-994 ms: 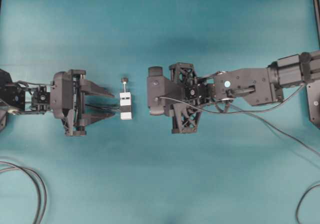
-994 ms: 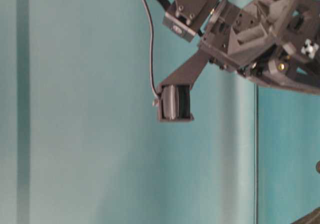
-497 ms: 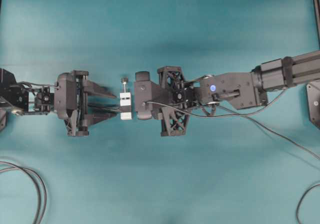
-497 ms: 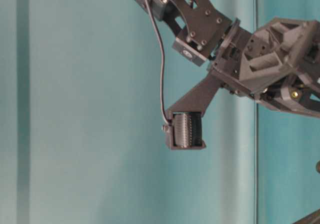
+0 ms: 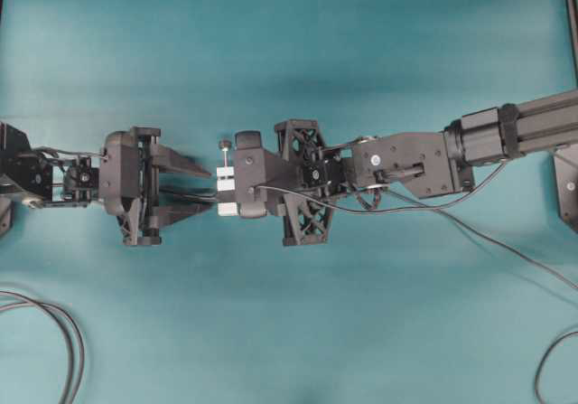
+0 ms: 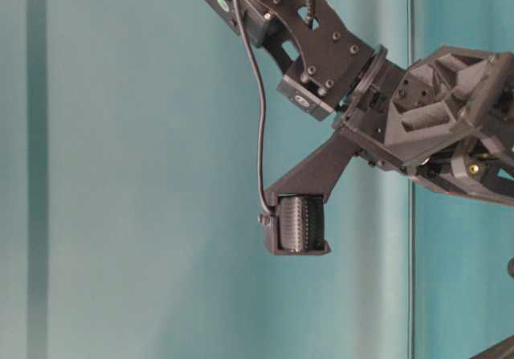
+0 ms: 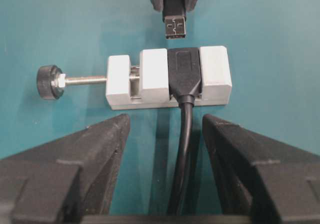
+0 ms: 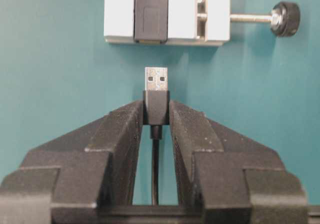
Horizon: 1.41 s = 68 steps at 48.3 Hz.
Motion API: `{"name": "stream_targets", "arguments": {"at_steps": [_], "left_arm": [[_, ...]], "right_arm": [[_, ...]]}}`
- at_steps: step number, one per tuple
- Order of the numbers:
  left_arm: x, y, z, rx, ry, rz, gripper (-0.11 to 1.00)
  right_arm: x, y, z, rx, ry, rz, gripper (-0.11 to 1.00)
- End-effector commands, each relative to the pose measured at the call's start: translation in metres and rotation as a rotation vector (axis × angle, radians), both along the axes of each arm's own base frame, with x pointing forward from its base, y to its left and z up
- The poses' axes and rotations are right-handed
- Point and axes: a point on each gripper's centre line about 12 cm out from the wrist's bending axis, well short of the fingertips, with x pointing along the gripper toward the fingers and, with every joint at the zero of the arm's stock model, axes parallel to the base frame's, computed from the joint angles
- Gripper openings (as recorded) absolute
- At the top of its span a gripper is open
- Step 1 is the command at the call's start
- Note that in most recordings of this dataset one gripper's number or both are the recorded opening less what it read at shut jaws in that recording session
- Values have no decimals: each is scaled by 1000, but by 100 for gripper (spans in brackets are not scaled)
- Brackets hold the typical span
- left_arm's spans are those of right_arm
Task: Insert the USB cable into the female connector supported by the left arm.
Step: 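Align the USB plug with the female connector held by the left gripper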
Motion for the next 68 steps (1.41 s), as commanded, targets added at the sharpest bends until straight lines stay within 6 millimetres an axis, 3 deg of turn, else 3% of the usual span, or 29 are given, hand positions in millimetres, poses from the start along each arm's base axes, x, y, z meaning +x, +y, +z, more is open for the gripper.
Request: {"name": "stream_targets", "arguments": {"at_steps": [1,68], "left_arm": [[3,1,4,12,-24,-3,68],[7,2,7,27,-64,-3,68]], "right_arm": [[9,1,16,-1,-63,8,22],[12,3,11,2,-84,17,22]]}}
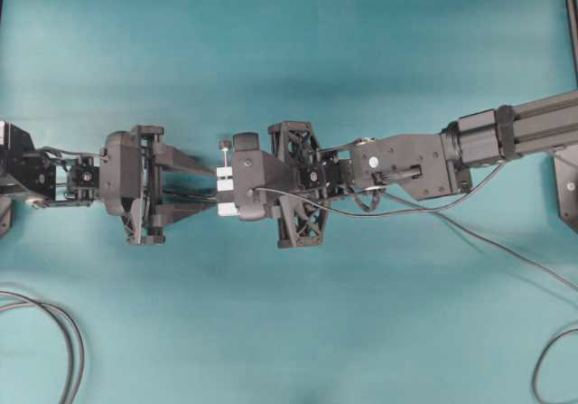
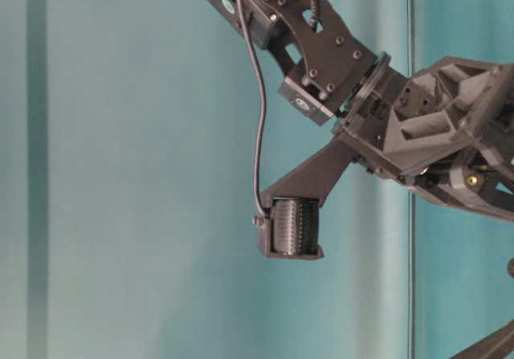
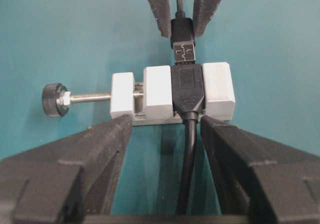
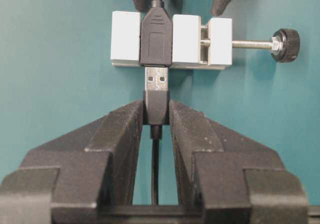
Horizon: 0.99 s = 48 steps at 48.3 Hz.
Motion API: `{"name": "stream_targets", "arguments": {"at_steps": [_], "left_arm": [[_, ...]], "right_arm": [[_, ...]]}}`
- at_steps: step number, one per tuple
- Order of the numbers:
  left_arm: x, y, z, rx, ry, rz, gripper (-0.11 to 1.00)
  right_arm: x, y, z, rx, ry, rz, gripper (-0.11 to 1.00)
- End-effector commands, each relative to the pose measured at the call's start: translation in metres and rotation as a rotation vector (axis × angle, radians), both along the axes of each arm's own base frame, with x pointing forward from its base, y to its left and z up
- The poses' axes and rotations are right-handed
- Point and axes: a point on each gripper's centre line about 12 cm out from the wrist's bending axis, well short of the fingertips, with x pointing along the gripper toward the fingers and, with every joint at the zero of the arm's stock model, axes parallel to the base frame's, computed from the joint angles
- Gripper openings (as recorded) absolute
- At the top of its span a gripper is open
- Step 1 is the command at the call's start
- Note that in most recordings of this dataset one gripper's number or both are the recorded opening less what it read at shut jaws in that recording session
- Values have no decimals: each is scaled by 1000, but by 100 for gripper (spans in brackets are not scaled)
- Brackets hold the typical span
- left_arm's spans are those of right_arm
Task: Insert the USB cable into the female connector supported by the left arm.
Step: 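Align the USB plug with the female connector held by the left gripper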
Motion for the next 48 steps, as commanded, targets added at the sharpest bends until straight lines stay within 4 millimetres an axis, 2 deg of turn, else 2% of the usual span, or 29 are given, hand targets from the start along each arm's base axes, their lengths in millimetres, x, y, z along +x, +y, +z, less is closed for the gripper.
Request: {"name": "stream_targets", "arguments": {"at_steps": [1,48], "left_arm": [[2,1,5,10,-23,0,68],[3,1,3,14,-16,-2,68]], "right_arm": [[7,2,11,-3,-38,8,22],[12,2,17,-3,-58,10,22]]}}
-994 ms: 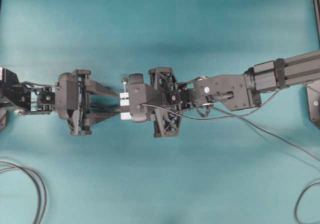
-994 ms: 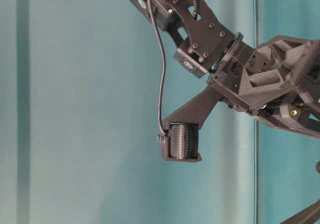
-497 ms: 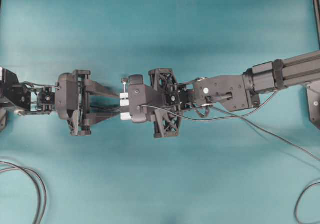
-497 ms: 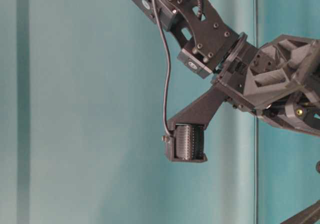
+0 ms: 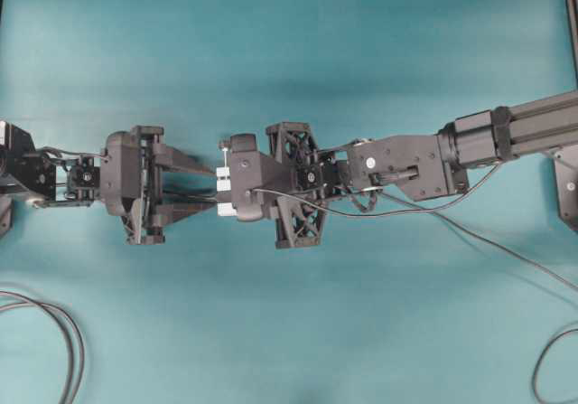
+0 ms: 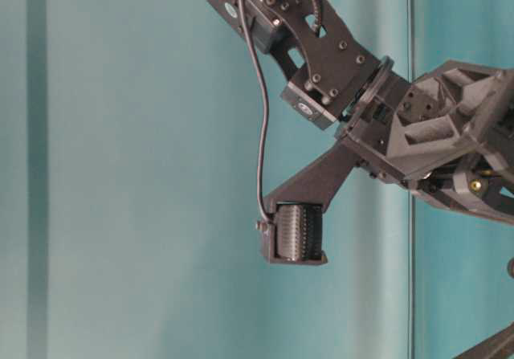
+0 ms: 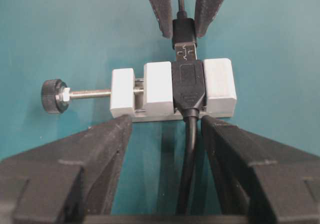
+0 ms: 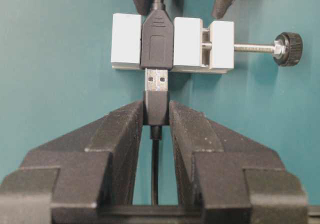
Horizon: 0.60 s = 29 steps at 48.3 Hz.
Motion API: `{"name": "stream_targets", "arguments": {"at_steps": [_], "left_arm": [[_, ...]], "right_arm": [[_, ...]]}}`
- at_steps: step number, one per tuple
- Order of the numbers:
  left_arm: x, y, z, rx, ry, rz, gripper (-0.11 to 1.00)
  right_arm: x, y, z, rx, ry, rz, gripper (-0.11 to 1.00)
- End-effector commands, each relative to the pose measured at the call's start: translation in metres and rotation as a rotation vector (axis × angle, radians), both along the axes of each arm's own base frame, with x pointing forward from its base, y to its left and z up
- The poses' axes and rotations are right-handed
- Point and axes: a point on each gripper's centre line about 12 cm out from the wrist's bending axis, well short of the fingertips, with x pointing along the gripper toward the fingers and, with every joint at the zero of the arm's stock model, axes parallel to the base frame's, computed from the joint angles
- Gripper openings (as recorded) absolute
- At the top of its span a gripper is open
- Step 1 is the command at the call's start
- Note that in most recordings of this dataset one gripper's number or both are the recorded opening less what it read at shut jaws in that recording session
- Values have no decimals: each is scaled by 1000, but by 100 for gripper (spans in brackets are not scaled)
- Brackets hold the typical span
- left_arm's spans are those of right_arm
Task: Insert the USB cable into the female connector supported by the left arm.
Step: 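Align the USB plug with the female connector held by the left gripper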
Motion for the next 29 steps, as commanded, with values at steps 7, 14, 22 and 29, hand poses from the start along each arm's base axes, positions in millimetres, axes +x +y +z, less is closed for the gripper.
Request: {"name": "stream_targets", "arguments": {"at_steps": [7,14,22,29], "left_arm": [[3,1,5,15,-22,-2,68],[5,1,6,15,-30,-2,68],[10,0,8,16,-44,-6,68],[14,0,10,16,-55,-6,68]], "right_arm": [[9,2,17,0,-57,7,22],[10,3,17,0,-57,10,22],[11,5,16,0,-57,13,22],[11,5,14,0,-52,13,22]]}}
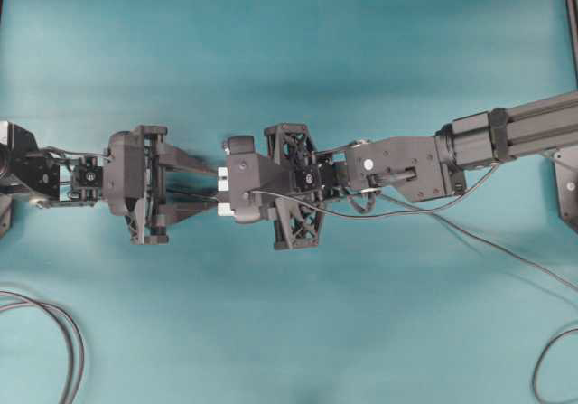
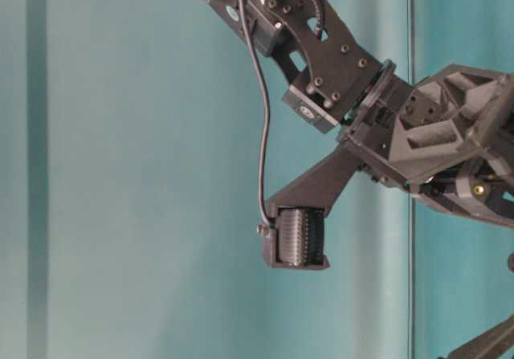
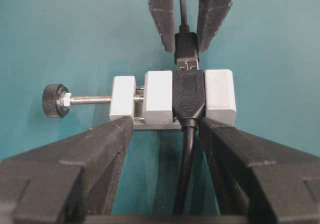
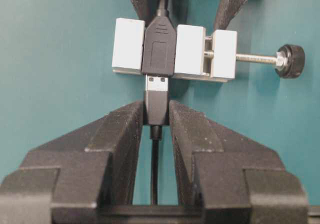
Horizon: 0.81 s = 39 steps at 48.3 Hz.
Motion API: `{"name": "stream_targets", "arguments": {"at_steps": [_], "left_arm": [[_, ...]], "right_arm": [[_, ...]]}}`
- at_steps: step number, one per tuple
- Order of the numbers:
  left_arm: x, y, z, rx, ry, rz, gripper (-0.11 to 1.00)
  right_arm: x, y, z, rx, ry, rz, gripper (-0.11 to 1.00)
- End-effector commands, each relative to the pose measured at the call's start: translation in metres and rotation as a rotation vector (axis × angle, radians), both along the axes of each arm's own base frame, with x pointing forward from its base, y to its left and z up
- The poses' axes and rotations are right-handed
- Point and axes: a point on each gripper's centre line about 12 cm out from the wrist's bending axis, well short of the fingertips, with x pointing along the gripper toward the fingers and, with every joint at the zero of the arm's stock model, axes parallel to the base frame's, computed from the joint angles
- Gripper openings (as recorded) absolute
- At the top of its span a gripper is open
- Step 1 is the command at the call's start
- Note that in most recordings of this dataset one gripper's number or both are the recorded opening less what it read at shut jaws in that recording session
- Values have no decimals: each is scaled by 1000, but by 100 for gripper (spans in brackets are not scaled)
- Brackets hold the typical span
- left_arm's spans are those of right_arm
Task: Insert the USB cable into the female connector supported by the left arm.
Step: 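Align the USB plug with the female connector held by the left gripper, then push the USB plug leftward into the female connector with the right gripper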
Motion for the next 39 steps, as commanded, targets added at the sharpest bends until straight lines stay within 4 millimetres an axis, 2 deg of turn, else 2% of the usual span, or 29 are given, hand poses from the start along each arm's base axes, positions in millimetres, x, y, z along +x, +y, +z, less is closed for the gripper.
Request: {"name": "stream_targets", "arguments": {"at_steps": [1,20,39], "left_arm": [[7,0,7,14,-35,-6,68],[11,0,8,13,-43,-5,68],[15,0,10,12,-52,-5,68]], "right_arm": [[9,3,17,0,-54,8,22],[9,3,15,0,-50,8,22],[15,3,21,0,-73,9,22]]}}
